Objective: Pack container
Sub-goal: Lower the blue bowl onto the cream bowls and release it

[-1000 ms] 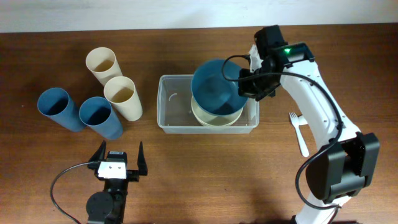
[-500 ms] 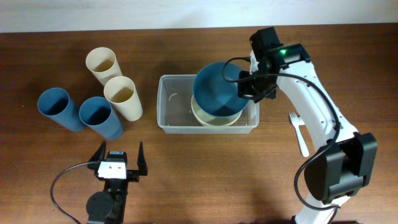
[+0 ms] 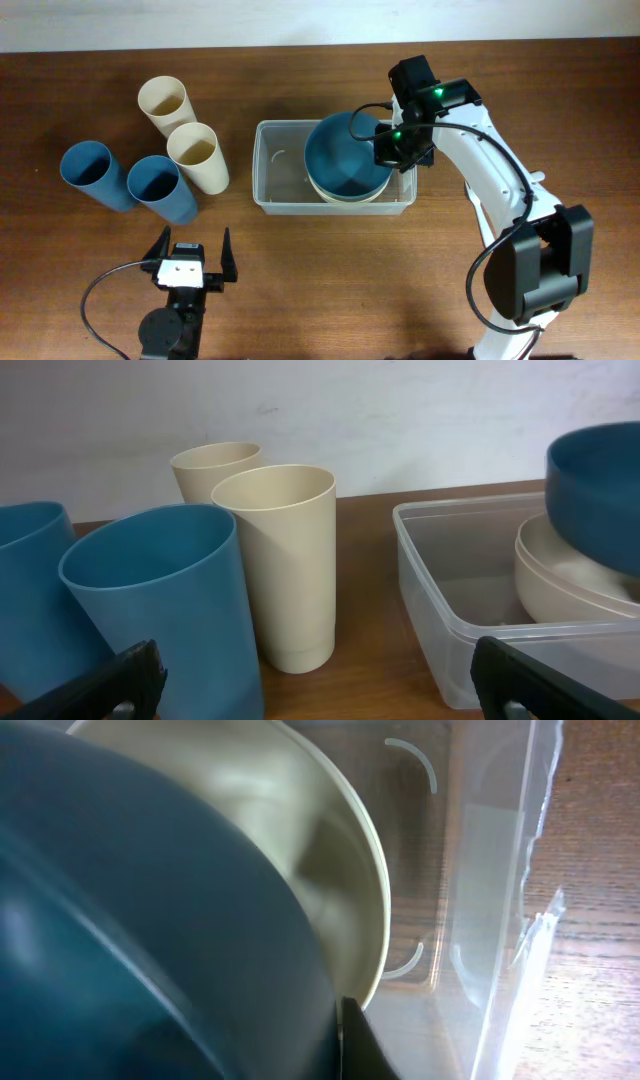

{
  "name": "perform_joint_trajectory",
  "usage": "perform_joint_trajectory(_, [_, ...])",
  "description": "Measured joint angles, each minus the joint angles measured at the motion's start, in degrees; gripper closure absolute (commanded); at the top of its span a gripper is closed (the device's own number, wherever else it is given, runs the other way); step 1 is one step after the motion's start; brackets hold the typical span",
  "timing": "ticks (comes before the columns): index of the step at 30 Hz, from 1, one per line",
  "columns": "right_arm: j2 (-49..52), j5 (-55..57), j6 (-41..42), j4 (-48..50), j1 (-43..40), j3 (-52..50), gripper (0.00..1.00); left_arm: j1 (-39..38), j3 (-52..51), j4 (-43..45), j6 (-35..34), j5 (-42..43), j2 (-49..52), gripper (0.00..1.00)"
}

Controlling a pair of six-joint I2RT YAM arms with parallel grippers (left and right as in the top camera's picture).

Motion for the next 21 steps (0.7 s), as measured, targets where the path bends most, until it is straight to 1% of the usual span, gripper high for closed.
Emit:
perform_joint_trajectory(3, [0.0,0.0,0.24,0.24,0.0,0.0,0.79,0.0,0.0,0.0,0.0,0.0,0.0,0.0])
perform_joint_trajectory(15, [0.0,-0.02,0.37,0.35,0.0,0.0,0.79,0.0,0.0,0.0,0.0,0.0,0.0,0.0])
perform_joint_trajectory(19, [0.0,0.0,-0.39,-2.14,-0.07,0.68,0.79,0.0,0.0,0.0,0.0,0.0,0.0,0.0])
perform_joint_trajectory(20, [0.0,0.0,-0.5,-3.1,-0.2,1.33,0.78,0.0,0.0,0.0,0.0,0.0,0.0,0.0])
perform_joint_trajectory(21, [0.0,-0.02,-0.66,-4.11,-0.42,2.29,0.75,0.0,0.0,0.02,0.0,0.0,0.0,0.0])
